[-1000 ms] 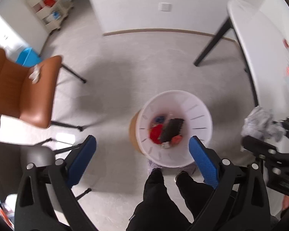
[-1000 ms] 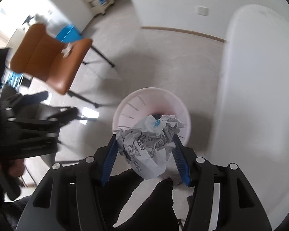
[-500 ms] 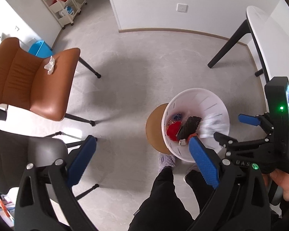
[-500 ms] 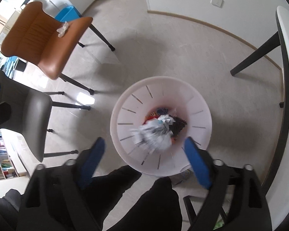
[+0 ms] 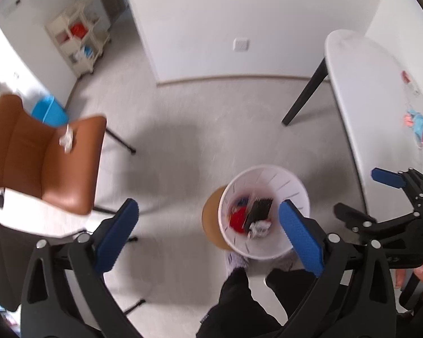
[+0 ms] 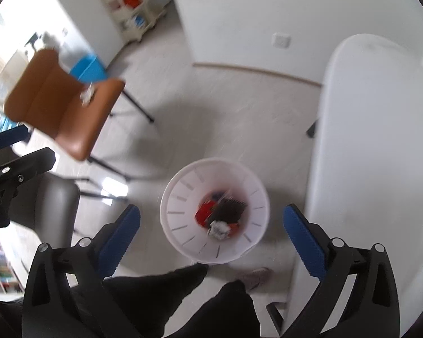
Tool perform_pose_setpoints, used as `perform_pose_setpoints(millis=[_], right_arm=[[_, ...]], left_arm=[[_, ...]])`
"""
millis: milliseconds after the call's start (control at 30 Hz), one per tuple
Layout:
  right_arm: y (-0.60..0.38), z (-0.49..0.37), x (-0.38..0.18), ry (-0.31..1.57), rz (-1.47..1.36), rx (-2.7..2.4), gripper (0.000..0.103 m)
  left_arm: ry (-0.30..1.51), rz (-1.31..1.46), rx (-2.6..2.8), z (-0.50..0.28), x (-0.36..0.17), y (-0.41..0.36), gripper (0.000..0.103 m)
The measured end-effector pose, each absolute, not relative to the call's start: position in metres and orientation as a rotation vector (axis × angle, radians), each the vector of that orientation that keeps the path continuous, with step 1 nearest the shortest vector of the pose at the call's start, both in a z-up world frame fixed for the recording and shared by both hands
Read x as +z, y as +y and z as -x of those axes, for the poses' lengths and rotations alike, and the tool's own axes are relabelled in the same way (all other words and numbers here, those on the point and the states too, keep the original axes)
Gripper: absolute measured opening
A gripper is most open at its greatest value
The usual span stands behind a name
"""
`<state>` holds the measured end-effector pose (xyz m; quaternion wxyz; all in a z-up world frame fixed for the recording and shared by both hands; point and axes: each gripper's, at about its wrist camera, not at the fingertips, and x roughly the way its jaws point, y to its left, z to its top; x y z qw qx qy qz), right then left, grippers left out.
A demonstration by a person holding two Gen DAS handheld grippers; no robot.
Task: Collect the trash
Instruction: 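Move both grippers back toward the table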
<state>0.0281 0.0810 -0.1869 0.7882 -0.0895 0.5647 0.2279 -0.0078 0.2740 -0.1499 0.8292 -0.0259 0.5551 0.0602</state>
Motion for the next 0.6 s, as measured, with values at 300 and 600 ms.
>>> perform_pose_setpoints(millis=[300, 600], right_arm=[[-0.011, -0.024, -0.156, 1.193, 0.092, 0.321, 0.100], [-0.125, -0.001, -0.159, 1.195, -0.051, 0.109, 0.100]], left_arm=[[1.133, -0.031, -0.025, -0.021, -0.124, 0.197, 0.095], [1.150, -0.118, -0.247, -0.041, -0.129, 0.084, 0.095]])
